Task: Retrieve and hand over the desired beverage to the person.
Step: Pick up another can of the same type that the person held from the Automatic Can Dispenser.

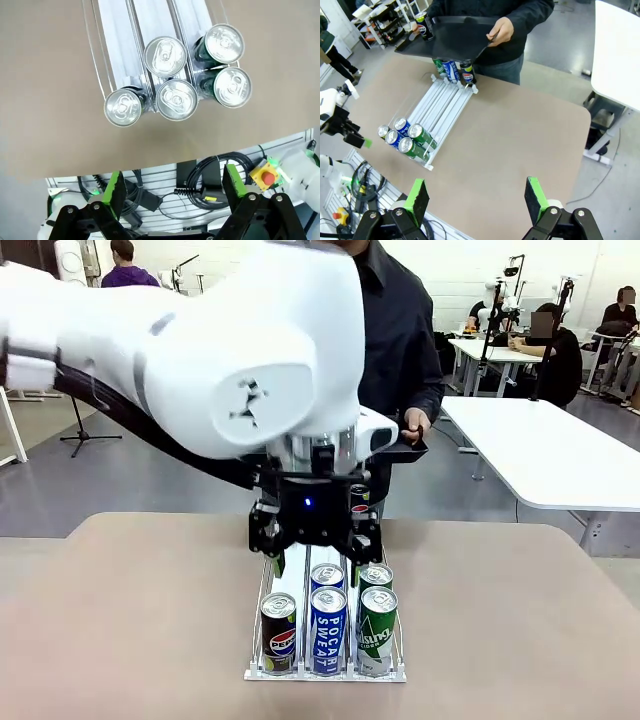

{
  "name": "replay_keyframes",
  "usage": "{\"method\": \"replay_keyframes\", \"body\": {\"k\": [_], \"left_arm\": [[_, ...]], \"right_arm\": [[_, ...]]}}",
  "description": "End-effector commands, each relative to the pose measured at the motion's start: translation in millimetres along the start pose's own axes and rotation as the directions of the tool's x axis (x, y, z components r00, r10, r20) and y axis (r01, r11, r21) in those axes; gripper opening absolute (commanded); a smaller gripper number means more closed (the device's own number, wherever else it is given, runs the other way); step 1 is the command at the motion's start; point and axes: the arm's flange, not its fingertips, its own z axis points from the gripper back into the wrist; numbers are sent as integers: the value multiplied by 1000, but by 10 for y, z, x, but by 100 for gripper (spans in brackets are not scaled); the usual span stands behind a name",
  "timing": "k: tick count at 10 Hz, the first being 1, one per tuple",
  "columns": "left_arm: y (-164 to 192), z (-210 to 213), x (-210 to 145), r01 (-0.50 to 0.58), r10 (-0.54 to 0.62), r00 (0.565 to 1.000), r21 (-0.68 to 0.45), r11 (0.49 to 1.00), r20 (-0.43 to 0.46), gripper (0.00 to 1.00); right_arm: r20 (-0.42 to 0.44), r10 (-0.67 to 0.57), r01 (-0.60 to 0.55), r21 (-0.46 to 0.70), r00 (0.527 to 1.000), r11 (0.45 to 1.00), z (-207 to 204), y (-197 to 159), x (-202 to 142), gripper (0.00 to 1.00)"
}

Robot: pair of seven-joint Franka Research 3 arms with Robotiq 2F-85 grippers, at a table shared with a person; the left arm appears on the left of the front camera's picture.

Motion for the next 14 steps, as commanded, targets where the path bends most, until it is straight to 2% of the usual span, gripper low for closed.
{"method": "replay_keyframes", "body": {"k": [1,8,14], "left_arm": [[-90,-167,8,-49,47,998,32,998,47,100],[-35,-642,210,-87,87,996,1,996,0,100],[-96,-883,363,-97,97,995,-8,995,-8,100]], "right_arm": [[4,12,-12,29,1000,999,-12,-5,7,100],[4,12,-12,29,1000,999,-12,-5,7,100],[4,12,-12,29,1000,999,-12,-5,7,100]]}}
